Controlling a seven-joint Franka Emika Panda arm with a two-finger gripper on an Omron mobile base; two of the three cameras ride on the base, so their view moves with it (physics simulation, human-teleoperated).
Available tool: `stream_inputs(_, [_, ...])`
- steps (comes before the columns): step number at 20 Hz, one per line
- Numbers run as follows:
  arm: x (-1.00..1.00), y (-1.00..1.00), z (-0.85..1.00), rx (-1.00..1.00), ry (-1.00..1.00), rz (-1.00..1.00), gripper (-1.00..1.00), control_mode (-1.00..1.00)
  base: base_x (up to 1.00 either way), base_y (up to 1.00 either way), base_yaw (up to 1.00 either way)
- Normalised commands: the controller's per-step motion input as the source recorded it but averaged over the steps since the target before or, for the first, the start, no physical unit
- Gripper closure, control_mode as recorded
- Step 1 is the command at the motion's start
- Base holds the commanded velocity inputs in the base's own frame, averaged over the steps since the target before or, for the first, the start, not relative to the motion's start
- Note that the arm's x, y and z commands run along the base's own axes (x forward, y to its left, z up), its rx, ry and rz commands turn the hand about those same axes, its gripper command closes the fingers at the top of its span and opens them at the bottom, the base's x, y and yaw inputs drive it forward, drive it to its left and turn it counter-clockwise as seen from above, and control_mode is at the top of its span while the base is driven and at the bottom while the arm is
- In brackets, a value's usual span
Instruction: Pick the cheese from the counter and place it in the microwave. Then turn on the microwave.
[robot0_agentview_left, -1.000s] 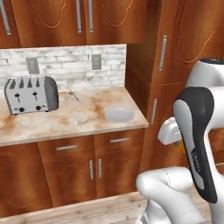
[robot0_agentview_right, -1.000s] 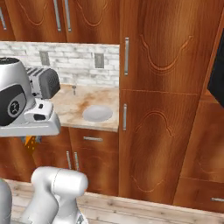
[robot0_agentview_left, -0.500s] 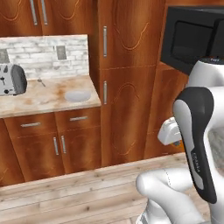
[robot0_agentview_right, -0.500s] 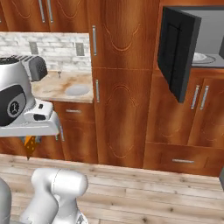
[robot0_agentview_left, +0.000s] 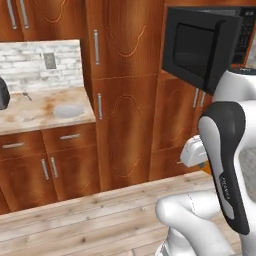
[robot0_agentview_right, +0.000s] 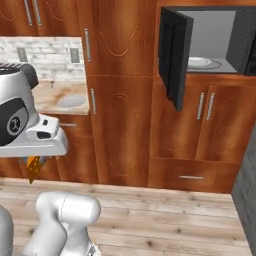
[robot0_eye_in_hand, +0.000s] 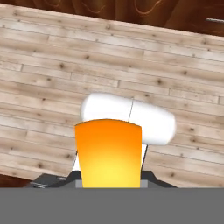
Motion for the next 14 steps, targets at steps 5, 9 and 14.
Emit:
stream_inputs(5, [0.0,0.0,0.0,0.0,0.0,0.0,1.0,1.0,0.07,-0.87,-0.14])
stream_inputs(9, [0.0,0.0,0.0,0.0,0.0,0.0,1.0,1.0,0.48,-0.77,-0.02])
stream_inputs(14, [0.0,0.0,0.0,0.0,0.0,0.0,1.0,1.0,0.34,-0.74,0.0])
